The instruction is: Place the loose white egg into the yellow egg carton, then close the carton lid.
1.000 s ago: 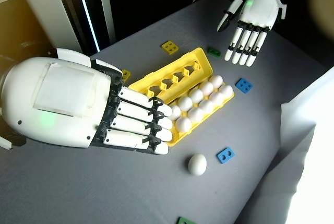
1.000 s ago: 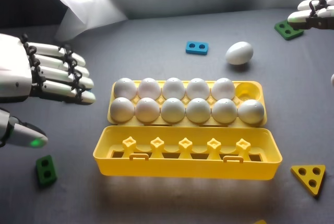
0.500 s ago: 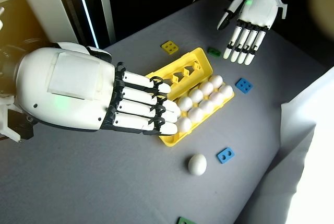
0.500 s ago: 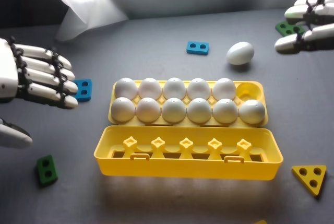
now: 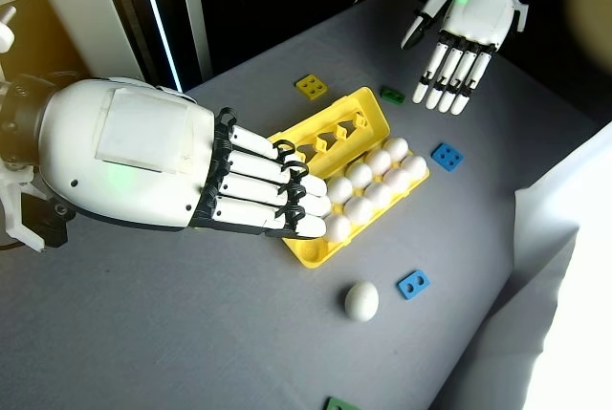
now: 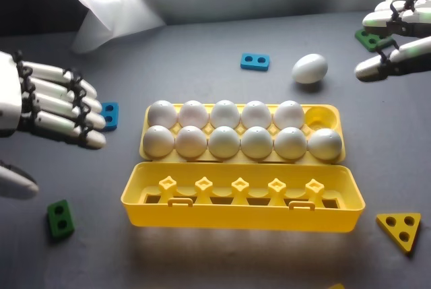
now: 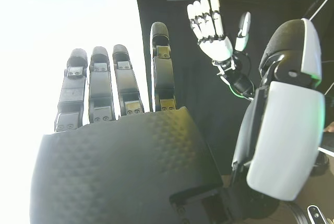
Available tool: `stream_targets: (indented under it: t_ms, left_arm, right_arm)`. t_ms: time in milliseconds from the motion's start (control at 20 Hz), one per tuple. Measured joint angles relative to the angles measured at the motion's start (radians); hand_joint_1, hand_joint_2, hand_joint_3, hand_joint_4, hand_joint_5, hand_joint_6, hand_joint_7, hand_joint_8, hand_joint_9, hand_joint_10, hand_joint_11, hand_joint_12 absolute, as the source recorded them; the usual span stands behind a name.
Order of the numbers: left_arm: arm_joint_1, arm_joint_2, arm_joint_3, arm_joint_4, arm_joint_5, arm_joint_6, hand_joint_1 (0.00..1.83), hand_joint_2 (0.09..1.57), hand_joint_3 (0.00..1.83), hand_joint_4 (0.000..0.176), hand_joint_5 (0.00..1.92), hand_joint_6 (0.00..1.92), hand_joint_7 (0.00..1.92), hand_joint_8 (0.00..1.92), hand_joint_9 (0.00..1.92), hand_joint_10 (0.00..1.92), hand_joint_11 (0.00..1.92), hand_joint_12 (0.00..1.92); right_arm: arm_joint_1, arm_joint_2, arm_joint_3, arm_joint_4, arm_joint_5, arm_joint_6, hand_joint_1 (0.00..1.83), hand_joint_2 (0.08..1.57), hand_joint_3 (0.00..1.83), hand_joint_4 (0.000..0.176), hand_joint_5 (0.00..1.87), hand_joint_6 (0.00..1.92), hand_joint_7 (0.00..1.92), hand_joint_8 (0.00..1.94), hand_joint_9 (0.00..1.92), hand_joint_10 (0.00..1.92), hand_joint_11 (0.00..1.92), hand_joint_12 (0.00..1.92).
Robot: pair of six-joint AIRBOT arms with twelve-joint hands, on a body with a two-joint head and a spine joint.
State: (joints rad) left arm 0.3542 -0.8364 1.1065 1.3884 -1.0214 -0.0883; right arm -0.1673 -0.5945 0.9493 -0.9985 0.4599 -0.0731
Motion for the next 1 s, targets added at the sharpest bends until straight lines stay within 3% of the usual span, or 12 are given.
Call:
stream_targets:
  t_ms: [100, 200, 350, 450, 550, 600, 750, 800, 1000]
  left_arm:
    - [-0.006, 0.005, 0.001, -0.021, -0.007, -0.001, 0.0, 1.32, 0.0, 0.0, 0.31, 0.01, 0.27, 0.01, 0.22, 0.01, 0.0, 0.44]
    - [-0.005, 0.003, 0.0, 0.009, 0.014, 0.0, 0.0, 1.32, 0.0, 0.0, 0.31, 0.0, 0.27, 0.01, 0.22, 0.0, 0.0, 0.44]
    - [0.011, -0.001, -0.024, 0.063, 0.042, 0.001, 0.0, 1.31, 0.0, 0.0, 0.27, 0.0, 0.23, 0.0, 0.17, 0.0, 0.0, 0.34]
    - [0.035, -0.004, -0.037, 0.062, 0.029, 0.0, 0.0, 1.31, 0.0, 0.0, 0.27, 0.0, 0.24, 0.0, 0.17, 0.0, 0.0, 0.32]
    - [0.064, -0.005, -0.033, 0.061, 0.019, -0.005, 0.0, 1.32, 0.0, 0.0, 0.35, 0.0, 0.31, 0.0, 0.25, 0.0, 0.0, 0.47]
    - [0.082, -0.01, -0.023, 0.059, 0.006, -0.008, 0.0, 1.31, 0.0, 0.0, 0.31, 0.0, 0.27, 0.0, 0.2, 0.0, 0.0, 0.4]
    - [0.113, -0.03, -0.01, 0.067, -0.039, -0.031, 0.0, 1.29, 0.0, 0.0, 0.34, 0.0, 0.3, 0.01, 0.24, 0.01, 0.0, 0.48]
    - [0.123, -0.032, -0.009, 0.056, -0.062, -0.034, 0.0, 1.3, 0.0, 0.0, 0.32, 0.0, 0.28, 0.01, 0.21, 0.01, 0.0, 0.4]
    - [0.167, -0.042, 0.002, 0.056, -0.15, -0.019, 0.0, 1.29, 0.0, 0.0, 0.31, 0.0, 0.26, 0.0, 0.19, 0.0, 0.0, 0.39]
  right_arm:
    - [0.0, 0.0, 0.0, -0.001, -0.002, 0.0, 0.42, 0.77, 0.0, 0.176, 0.57, 0.02, 0.0, 0.0, 0.0, 0.0, 0.0, 0.0]
    - [0.0, 0.0, 0.0, 0.014, -0.002, -0.016, 0.44, 0.78, 0.0, 0.176, 0.63, 0.01, 0.0, 0.0, 0.0, 0.0, 0.0, 0.0]
    - [0.0, -0.018, 0.008, 0.212, -0.037, -0.256, 0.49, 0.79, 0.0, 0.176, 0.7, 0.03, 0.01, 0.0, 0.0, 0.0, 0.0, 0.0]
    - [-0.05, -0.071, 0.059, 0.32, -0.056, -0.382, 0.5, 0.79, 0.0, 0.176, 0.73, 0.02, 0.01, 0.0, 0.0, 0.0, 0.0, 0.0]
    - [-0.086, -0.117, 0.096, 0.362, -0.092, -0.459, 0.55, 0.77, 0.0, 0.176, 0.75, 0.02, 0.0, 0.0, 0.0, 0.0, 0.0, 0.0]
    - [-0.087, -0.138, 0.115, 0.367, -0.099, -0.482, 0.55, 0.77, 0.0, 0.176, 0.74, 0.01, 0.0, 0.0, 0.0, 0.0, 0.0, 0.0]
    - [-0.086, -0.203, 0.177, 0.423, -0.082, -0.569, 0.56, 0.78, 0.0, 0.176, 0.76, 0.01, 0.0, 0.0, 0.0, 0.0, 0.0, 0.0]
    - [-0.086, -0.227, 0.195, 0.439, -0.086, -0.59, 0.57, 0.77, 0.0, 0.176, 0.78, 0.02, 0.0, 0.0, 0.0, 0.0, 0.0, 0.0]
    - [-0.086, -0.336, 0.307, 0.479, -0.084, -0.664, 0.55, 0.76, 0.0, 0.176, 0.77, 0.01, 0.0, 0.0, 0.0, 0.0, 0.0, 0.0]
